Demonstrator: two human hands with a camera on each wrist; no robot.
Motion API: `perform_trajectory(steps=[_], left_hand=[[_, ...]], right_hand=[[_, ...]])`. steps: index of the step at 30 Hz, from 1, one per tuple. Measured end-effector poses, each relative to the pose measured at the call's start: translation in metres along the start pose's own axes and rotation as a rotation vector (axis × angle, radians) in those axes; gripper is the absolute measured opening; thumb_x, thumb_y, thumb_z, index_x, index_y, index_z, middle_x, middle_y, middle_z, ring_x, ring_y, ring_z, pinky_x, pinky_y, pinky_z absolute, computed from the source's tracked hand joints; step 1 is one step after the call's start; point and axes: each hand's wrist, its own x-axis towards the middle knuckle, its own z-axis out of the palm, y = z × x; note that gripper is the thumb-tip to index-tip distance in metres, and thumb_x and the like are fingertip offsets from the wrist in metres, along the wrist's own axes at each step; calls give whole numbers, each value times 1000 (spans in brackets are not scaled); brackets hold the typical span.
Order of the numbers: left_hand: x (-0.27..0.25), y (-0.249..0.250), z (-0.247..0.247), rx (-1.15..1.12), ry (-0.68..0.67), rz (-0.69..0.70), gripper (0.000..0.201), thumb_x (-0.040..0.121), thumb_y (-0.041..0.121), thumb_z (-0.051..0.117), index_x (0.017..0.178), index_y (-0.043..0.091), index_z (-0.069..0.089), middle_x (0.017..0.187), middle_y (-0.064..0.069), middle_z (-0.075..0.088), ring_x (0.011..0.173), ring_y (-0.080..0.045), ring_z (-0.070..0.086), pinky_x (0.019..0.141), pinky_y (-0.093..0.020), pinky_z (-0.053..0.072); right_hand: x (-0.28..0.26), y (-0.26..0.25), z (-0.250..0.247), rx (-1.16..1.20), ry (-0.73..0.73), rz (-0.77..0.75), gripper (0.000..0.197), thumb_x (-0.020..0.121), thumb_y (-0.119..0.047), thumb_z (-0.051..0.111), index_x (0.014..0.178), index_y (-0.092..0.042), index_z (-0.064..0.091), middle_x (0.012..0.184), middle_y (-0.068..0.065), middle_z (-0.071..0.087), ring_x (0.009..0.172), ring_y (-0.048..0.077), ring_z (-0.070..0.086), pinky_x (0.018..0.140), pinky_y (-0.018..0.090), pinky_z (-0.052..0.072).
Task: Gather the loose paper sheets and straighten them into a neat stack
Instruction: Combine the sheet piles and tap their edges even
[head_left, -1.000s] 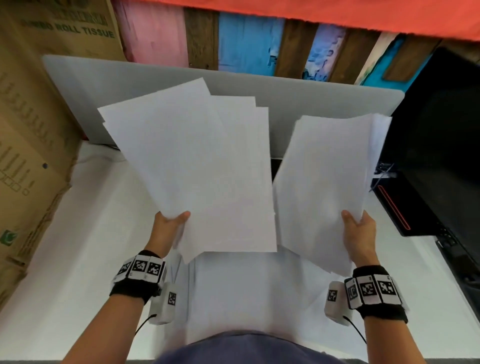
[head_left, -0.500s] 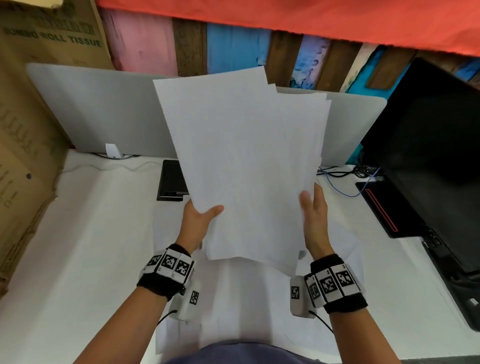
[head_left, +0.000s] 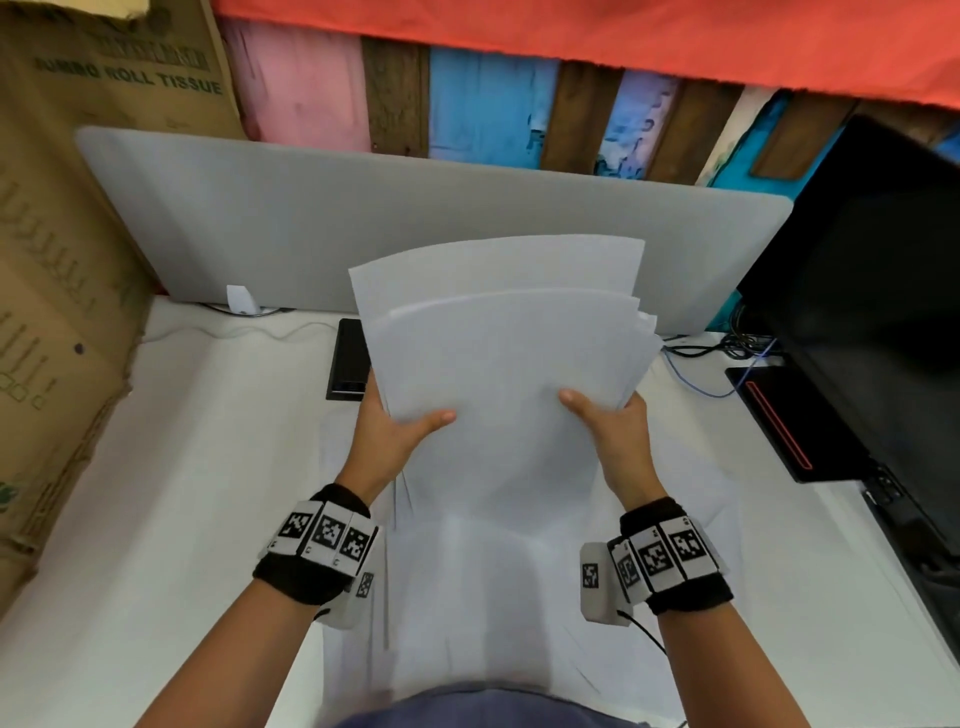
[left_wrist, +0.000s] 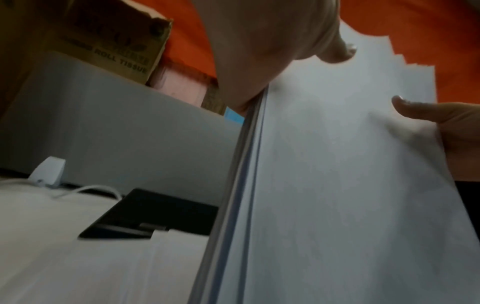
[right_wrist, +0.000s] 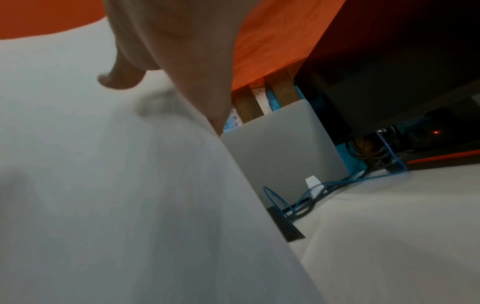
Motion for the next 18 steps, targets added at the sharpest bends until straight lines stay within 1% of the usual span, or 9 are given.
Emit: perform_trajectory(steps=[2,3,5,7,9,11,13,15,18], left_hand=[[0,20,4,-66,33,86,84,53,54,81,121,24,42,114,10,55,101,9,58,85,-12,47],[0,31,8,-88,54,131,82,55,63,74,120,26,41,115,11,54,102,10,57,85,-10,46],[1,55,16,-107,108,232,60,67,60,65,115,32,41,113,14,51,100,16,55,84,-7,43],[6,75,25,-128,185,284,40,75,50,52,107,27,46,104,15,53,91,17,55,81,-5,41],[10,86,30,-148,295,279,40,75,51,50,99,19,51,93,12,55,83,11,54,79,-8,41],[13,89,33,-165,363,252,33,76,46,57,95,20,54,92,10,57,87,4,53,83,-11,41],[11,91,37,-180,377,235,27,76,37,61,95,20,54,95,7,57,91,-1,53,85,-12,41],[8,92,39,-215,392,229,22,82,32,58,96,17,53,89,11,54,81,8,52,78,-5,39],[8,95,38,-233,438,221,15,94,25,48,96,11,53,85,15,53,76,19,52,73,1,36]], right_hand=[[2,-15,5,43,37,-42,29,70,-12,77,93,-24,62,88,-9,70,89,16,66,82,30,56],[3,-23,8,74,53,-67,23,75,-15,73,93,-24,62,88,-9,70,90,16,65,87,34,54],[3,-41,15,125,88,-134,20,78,-36,69,91,-23,62,92,-8,66,95,15,62,94,39,48],[1,-59,23,158,153,-200,54,67,-66,63,80,-13,61,88,-7,59,92,14,54,90,37,45],[-1,-72,28,207,220,-254,79,56,-77,63,77,-2,50,83,-2,48,85,15,44,81,35,40],[-3,-79,29,256,248,-285,65,60,-71,66,67,-8,52,81,-1,49,83,16,45,81,37,43],[-4,-80,28,254,285,-280,39,75,-53,67,63,-17,57,73,-9,55,77,10,50,79,31,43],[-5,-79,26,255,315,-260,23,85,-34,61,64,-24,58,65,-16,55,70,4,50,76,26,42],[-7,-80,24,252,306,-258,27,75,-52,64,63,-28,62,80,-5,54,82,10,51,84,33,43]])
